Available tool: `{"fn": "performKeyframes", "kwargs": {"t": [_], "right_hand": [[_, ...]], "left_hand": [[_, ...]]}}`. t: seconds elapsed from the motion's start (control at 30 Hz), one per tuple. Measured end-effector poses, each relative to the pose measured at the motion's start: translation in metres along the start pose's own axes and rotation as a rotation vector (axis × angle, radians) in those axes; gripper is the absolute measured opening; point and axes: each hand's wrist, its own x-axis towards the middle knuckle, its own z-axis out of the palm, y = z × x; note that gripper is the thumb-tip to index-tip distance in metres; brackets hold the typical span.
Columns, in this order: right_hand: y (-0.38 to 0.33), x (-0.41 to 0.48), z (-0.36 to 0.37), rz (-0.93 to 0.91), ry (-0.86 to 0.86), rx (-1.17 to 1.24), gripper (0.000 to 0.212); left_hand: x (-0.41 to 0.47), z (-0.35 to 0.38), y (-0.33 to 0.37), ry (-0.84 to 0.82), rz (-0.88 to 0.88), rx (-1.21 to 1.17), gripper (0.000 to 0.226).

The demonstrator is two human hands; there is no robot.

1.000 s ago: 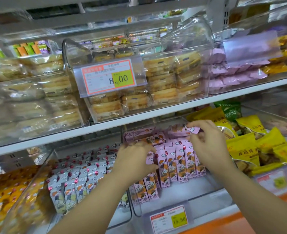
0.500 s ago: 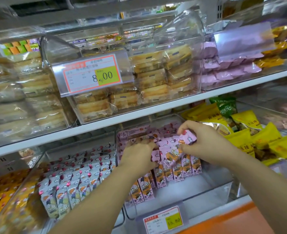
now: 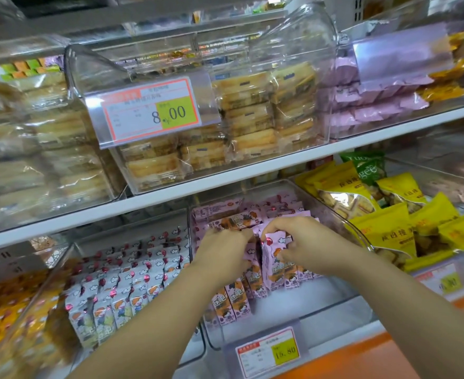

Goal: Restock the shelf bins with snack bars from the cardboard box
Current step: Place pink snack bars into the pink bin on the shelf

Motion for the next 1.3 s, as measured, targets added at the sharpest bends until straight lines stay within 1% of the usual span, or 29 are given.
{"fn": "performKeyframes", "kwargs": {"t": [0.2, 0.33, 0.53, 0.67, 0.77, 0.87, 0.93, 1.0, 1.07, 1.13, 1.17, 1.3], "right_hand": [[0.003, 0.014, 0.012, -0.012, -0.018, 0.031, 0.034], [0.002, 0.022, 0.020, -0.050, -0.001, -0.012, 0.036], [0.007, 0.027, 0.036, -0.037, 0.056, -0.070, 0.035], [0.011, 0.031, 0.044, -0.028, 0.077, -0.193, 0.034], [0.012, 0.032, 0.048, -0.017, 0.058, -0.241, 0.030], [0.011, 0.033, 0.049, -0.005, 0.073, -0.273, 0.025], [0.011, 0.032, 0.050, 0.007, 0.077, -0.316, 0.027], [0.011, 0.031, 0.050, -0.004, 0.086, -0.267, 0.031], [0.011, 0.029, 0.044, -0.022, 0.125, -0.136, 0.033], [0.011, 0.029, 0.035, -0.030, 0.185, -0.034, 0.028], [0.010, 0.029, 0.031, -0.033, 0.212, -0.011, 0.025], [0.003, 0.031, 0.024, -0.024, 0.273, 0.014, 0.021]], "left_hand": [[-0.005, -0.004, -0.005, -0.016, -0.027, -0.018, 0.037], [-0.005, -0.004, -0.005, -0.026, -0.060, -0.035, 0.026], [-0.003, 0.000, -0.007, -0.022, -0.094, -0.087, 0.033], [-0.003, 0.001, -0.008, -0.027, -0.108, -0.118, 0.030], [-0.004, 0.001, -0.009, 0.000, -0.103, -0.098, 0.029], [-0.003, 0.002, -0.009, -0.007, -0.106, -0.072, 0.035], [-0.004, 0.001, -0.009, 0.005, -0.106, -0.067, 0.039], [-0.008, -0.001, -0.011, 0.055, -0.119, -0.134, 0.041], [-0.012, -0.005, -0.017, 0.147, -0.152, -0.220, 0.039], [-0.013, -0.008, -0.026, 0.243, -0.193, -0.260, 0.038], [-0.011, -0.008, -0.030, 0.262, -0.213, -0.255, 0.039], [0.004, -0.001, -0.041, 0.215, -0.256, -0.215, 0.048]]}}
